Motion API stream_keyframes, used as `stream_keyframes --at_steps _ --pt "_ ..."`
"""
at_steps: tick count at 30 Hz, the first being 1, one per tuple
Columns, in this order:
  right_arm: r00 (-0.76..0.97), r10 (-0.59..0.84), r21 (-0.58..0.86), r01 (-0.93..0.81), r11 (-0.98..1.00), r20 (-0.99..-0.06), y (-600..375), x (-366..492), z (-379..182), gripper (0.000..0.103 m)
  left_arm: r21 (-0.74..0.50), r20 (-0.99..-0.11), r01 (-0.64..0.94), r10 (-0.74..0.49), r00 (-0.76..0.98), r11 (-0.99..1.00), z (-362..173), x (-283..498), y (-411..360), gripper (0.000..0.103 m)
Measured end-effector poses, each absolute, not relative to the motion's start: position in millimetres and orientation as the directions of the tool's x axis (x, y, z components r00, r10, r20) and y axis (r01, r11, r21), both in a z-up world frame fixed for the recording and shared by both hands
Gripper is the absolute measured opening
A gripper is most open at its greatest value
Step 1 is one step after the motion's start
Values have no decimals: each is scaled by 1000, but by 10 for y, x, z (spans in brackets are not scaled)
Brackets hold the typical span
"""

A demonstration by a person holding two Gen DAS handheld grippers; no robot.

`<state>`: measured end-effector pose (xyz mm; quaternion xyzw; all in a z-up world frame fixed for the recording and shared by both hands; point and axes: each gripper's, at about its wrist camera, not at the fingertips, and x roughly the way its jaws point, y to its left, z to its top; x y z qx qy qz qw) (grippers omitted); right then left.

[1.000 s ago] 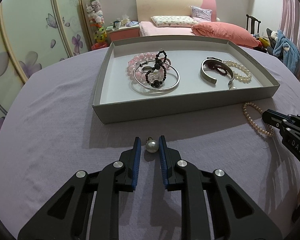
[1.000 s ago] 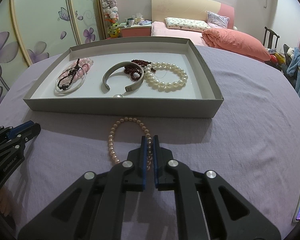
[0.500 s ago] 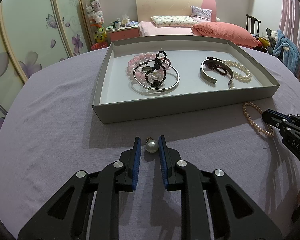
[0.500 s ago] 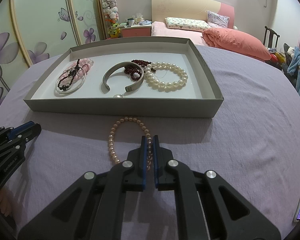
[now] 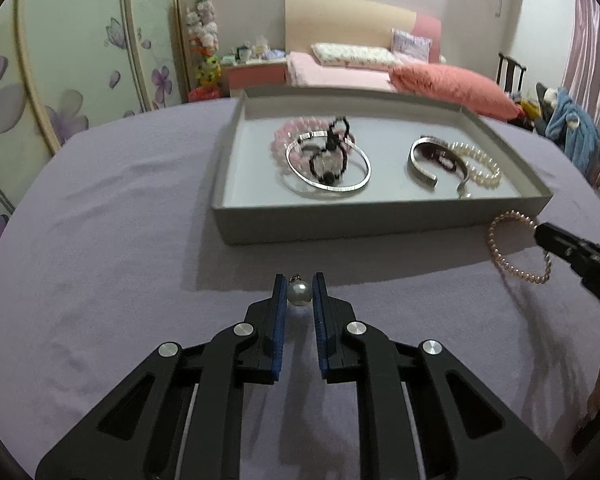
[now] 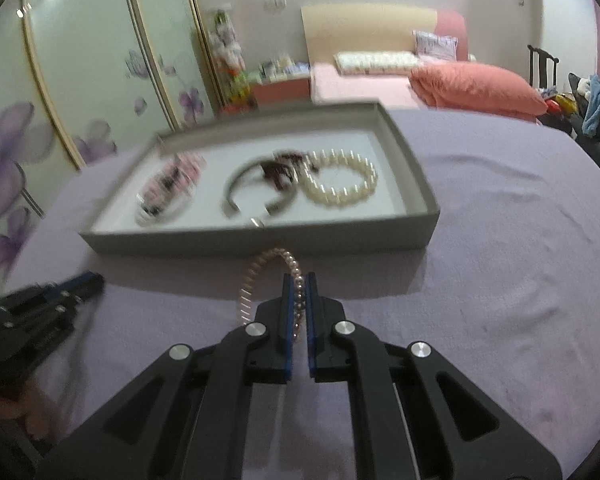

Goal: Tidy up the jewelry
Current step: 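Carry the pearl and pink necklace into the tray and open both tools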

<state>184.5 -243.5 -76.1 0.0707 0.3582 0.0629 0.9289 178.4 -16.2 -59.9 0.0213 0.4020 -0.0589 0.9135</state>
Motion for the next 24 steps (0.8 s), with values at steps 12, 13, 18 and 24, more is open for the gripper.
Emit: stream_keyframes --at_steps 12,13,18,24 --pt "874 216 260 -108 959 -435 -2316 1272 -231 6 -1 -517 114 -98 851 993 -66 1221 -193 14" --pt "886 206 252 -105 962 -415 -2291 1221 -190 6 4 -492 109 -92 865 994 -18 1181 -201 14" --pt "941 141 171 -91 981 -306 -2219 956 4 6 35 -398 74 -54 916 997 138 1045 -278 14" --pt "977 82 75 -69 995 -197 -2029 796 160 6 57 -333 46 -25 942 997 236 992 -381 14"
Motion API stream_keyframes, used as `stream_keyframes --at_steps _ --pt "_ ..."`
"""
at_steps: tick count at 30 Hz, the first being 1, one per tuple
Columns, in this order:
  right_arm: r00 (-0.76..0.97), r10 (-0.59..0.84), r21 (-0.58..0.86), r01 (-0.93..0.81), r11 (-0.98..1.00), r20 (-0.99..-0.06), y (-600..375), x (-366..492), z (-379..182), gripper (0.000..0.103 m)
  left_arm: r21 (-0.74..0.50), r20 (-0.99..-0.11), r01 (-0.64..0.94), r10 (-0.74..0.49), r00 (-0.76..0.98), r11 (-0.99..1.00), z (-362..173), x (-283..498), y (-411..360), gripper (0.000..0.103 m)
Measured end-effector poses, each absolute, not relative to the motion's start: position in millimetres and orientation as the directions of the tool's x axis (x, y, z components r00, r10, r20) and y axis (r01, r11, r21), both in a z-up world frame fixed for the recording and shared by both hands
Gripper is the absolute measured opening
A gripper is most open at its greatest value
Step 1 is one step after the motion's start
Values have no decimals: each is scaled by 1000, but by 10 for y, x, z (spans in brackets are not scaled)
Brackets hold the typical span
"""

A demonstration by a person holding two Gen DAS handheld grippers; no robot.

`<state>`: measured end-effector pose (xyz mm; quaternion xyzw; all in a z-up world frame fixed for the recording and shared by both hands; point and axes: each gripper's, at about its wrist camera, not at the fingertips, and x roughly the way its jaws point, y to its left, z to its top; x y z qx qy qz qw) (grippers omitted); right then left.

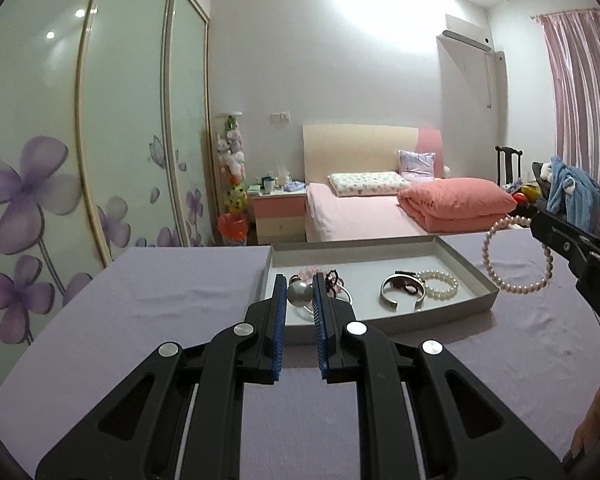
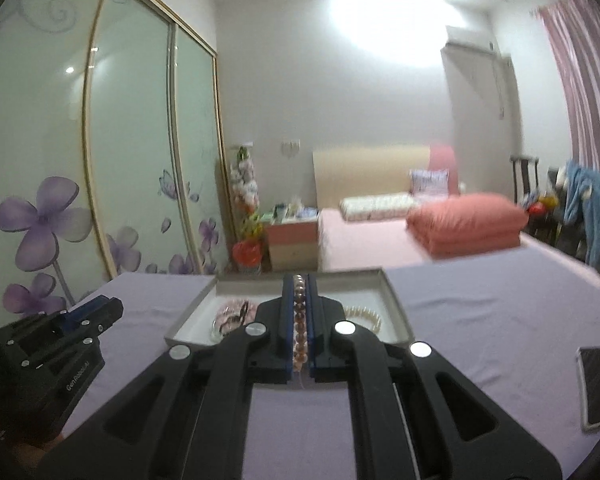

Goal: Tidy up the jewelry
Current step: 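Carry the pearl and pink necklace into the tray and open both tools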

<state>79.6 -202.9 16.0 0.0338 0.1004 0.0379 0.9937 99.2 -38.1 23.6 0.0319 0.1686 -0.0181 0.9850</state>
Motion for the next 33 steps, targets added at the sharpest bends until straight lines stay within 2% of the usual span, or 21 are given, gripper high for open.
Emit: stream_keyframes --at_steps 5,23,33 --pt "987 42 31 -38 999 -157 -1943 786 226 6 69 -317 26 -3 949 997 245 1002 -413 14" --pt "986 28 32 -23 999 -162 -2028 830 216 6 77 -319 21 5 948 997 226 1017 -430 14" --pt "988 20 44 -14 999 -156 -2134 1175 303 6 66 -331 56 -31 943 996 301 1345 -405 14"
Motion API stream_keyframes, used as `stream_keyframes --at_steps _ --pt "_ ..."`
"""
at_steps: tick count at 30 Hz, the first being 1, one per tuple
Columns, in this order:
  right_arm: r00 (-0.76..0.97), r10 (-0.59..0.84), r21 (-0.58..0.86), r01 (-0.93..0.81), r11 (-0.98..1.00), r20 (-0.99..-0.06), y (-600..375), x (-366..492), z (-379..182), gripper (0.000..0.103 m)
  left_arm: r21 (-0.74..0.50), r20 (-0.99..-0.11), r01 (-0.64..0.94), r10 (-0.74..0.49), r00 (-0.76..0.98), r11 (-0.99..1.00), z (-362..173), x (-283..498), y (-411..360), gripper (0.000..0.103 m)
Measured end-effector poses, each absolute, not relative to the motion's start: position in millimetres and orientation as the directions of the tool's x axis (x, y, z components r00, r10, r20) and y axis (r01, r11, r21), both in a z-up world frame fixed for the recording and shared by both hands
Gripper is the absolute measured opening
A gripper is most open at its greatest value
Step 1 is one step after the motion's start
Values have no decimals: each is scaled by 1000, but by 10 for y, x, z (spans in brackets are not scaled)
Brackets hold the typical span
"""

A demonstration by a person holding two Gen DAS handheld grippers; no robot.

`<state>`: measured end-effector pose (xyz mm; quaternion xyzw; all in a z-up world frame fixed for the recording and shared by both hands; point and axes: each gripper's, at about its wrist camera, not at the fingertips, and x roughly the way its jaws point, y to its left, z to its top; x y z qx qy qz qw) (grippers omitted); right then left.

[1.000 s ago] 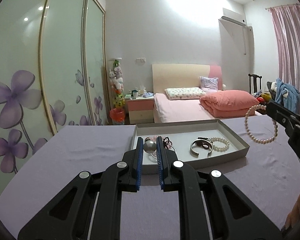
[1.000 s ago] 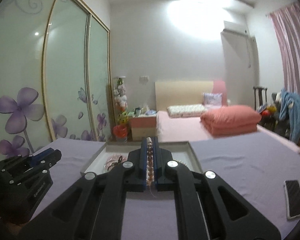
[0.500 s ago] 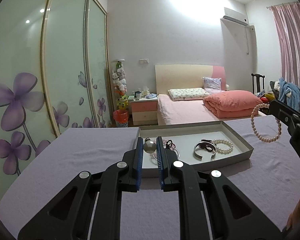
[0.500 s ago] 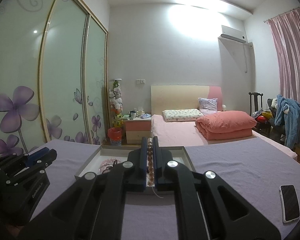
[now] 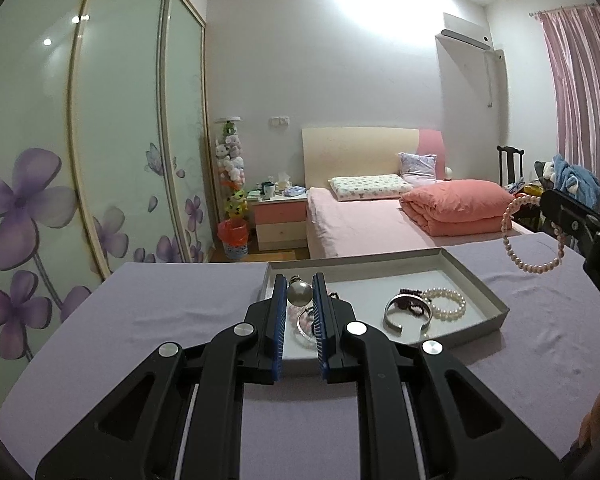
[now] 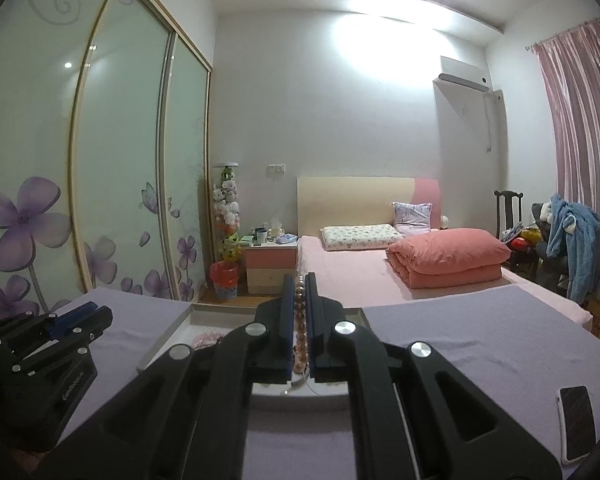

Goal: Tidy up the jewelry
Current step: 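Carry the pearl and pink necklace into the tray and open both tools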

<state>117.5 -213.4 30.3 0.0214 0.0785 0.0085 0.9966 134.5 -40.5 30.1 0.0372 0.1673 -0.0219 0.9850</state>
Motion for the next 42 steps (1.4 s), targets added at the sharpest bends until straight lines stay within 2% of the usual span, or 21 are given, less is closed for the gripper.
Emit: stream_keyframes --at_steps 13,20,24,25,26,27,29,37,40,42 --pt "941 77 157 -25 987 -331 -2350 2365 0 6 55 -421 88 -56 905 995 77 2217 -504 14" --pt "923 90 155 -33 987 -375 -2291 2704 -124 6 34 -482 94 -66 874 995 -81 2464 -561 14" --pt "896 115 173 -43 984 -430 -2256 2864 -231 9 24 -520 92 -66 851 995 -138 2573 -559 14" --pt "888 127 187 -48 981 -441 -2276 2879 -247 15 15 -527 94 -72 847 995 -143 2587 -543 15" --pt "887 132 198 -47 979 -443 -2292 2880 -250 30 -4 -538 102 -88 838 995 -136 2587 -512 19" --pt "892 128 210 -38 977 -433 -2338 2843 -242 39 -24 -544 104 -101 833 994 -118 2578 -468 30" --pt "899 117 215 -26 976 -423 -2385 2794 -216 39 -59 -535 95 -112 837 994 -63 2552 -355 47" --pt "905 125 285 -4 958 -407 -2625 2419 -65 40 -198 -508 76 -169 845 977 206 2279 86 49" --pt "903 139 282 -21 959 -407 -2611 2197 -23 48 -211 -497 79 -176 850 974 275 2077 185 52" --pt "900 146 264 -36 964 -410 -2561 2026 13 57 -216 -486 85 -182 855 973 310 1960 251 56"
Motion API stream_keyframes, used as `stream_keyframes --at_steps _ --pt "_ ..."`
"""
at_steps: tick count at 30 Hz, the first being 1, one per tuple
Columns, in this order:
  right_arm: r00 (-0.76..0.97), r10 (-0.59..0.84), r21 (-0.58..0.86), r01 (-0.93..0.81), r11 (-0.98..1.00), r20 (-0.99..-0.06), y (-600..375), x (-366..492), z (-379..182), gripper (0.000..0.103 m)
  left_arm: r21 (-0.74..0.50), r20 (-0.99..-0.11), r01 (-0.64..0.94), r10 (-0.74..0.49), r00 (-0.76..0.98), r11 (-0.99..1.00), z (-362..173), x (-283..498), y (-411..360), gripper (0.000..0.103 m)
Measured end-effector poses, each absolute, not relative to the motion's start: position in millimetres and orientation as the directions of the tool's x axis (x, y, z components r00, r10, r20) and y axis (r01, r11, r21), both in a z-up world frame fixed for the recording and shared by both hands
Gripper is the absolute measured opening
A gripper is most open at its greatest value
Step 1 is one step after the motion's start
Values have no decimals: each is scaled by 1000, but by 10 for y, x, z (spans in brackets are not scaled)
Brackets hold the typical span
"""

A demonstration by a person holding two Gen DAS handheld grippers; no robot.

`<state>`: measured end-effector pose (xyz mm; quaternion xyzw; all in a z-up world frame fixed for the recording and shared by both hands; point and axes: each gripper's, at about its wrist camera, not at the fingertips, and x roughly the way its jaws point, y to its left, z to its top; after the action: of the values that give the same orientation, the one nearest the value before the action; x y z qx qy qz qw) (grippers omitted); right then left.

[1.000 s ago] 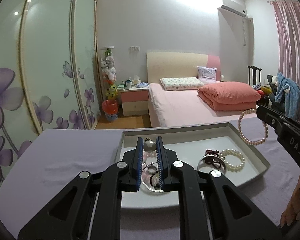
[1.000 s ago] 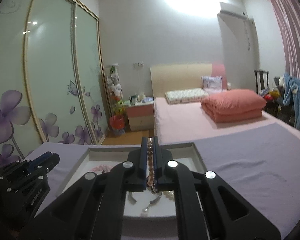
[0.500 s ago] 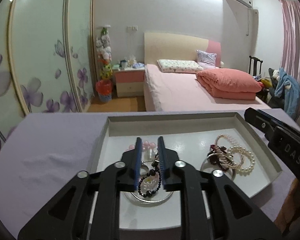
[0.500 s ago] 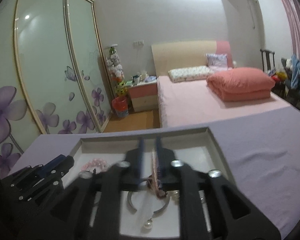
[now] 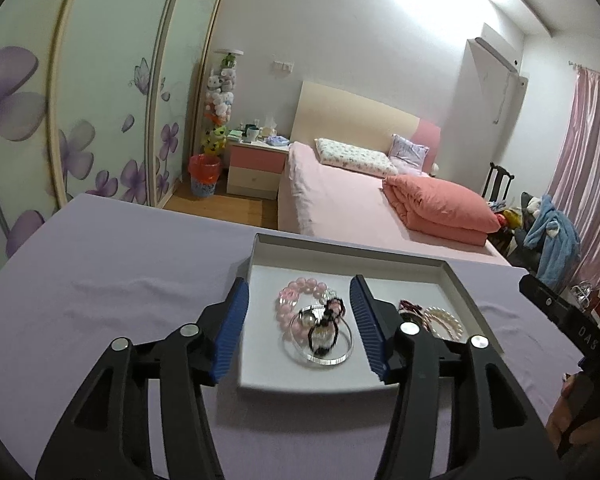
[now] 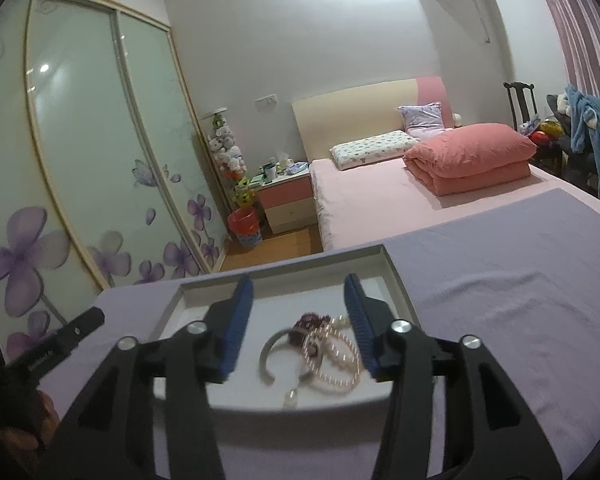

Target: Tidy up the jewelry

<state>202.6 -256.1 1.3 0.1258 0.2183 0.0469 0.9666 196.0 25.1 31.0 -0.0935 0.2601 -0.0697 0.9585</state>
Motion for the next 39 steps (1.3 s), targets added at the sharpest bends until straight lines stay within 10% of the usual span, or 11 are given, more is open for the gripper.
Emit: stream_keyframes --at_steps 11,39 --pt "916 144 154 -91 984 -375 -2311 1096 150 98 -140 -408 59 -112 906 988 334 1237 278 91" --pt "957 -11 13 16 1000 -291 -2264 166 -154 99 -1 -336 -94 88 938 996 125 362 121 101"
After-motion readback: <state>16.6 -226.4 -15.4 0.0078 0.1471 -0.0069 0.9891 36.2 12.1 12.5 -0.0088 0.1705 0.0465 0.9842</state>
